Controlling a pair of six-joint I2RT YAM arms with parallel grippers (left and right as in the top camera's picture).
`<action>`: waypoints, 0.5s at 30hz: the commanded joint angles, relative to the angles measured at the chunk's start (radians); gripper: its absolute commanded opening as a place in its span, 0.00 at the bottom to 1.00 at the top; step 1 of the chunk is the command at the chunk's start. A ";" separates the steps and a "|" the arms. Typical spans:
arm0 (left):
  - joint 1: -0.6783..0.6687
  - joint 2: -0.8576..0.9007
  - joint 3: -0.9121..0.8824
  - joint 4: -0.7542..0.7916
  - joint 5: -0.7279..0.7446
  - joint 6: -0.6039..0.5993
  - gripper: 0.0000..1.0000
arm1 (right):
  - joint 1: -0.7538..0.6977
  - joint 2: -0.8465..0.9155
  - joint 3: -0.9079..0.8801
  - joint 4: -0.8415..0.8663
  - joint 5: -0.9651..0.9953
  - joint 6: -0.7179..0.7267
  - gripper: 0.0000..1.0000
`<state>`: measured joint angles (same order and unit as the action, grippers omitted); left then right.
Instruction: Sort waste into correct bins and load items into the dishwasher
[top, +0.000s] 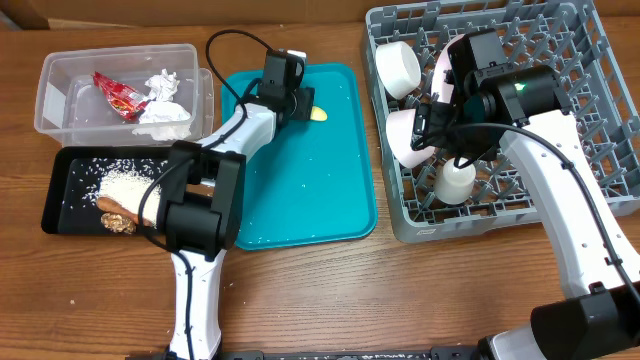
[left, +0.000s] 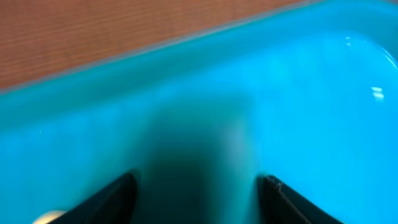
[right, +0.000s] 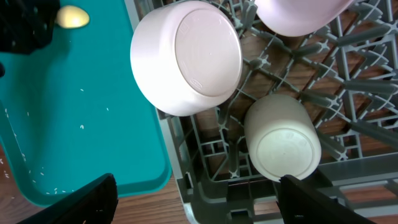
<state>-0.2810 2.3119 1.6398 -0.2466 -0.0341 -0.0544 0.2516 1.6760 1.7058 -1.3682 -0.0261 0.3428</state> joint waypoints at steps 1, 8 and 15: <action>-0.001 0.007 -0.004 -0.203 0.028 0.005 0.65 | 0.006 -0.007 0.021 0.012 -0.002 -0.002 0.85; -0.002 -0.084 0.131 -0.612 0.180 -0.006 0.61 | 0.008 -0.007 0.021 0.022 -0.026 -0.002 0.85; -0.012 -0.089 0.130 -0.828 0.296 -0.005 0.62 | 0.030 -0.007 0.021 0.040 -0.075 -0.001 0.84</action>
<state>-0.2825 2.2475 1.7535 -1.0283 0.1822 -0.0536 0.2634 1.6760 1.7058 -1.3369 -0.0650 0.3420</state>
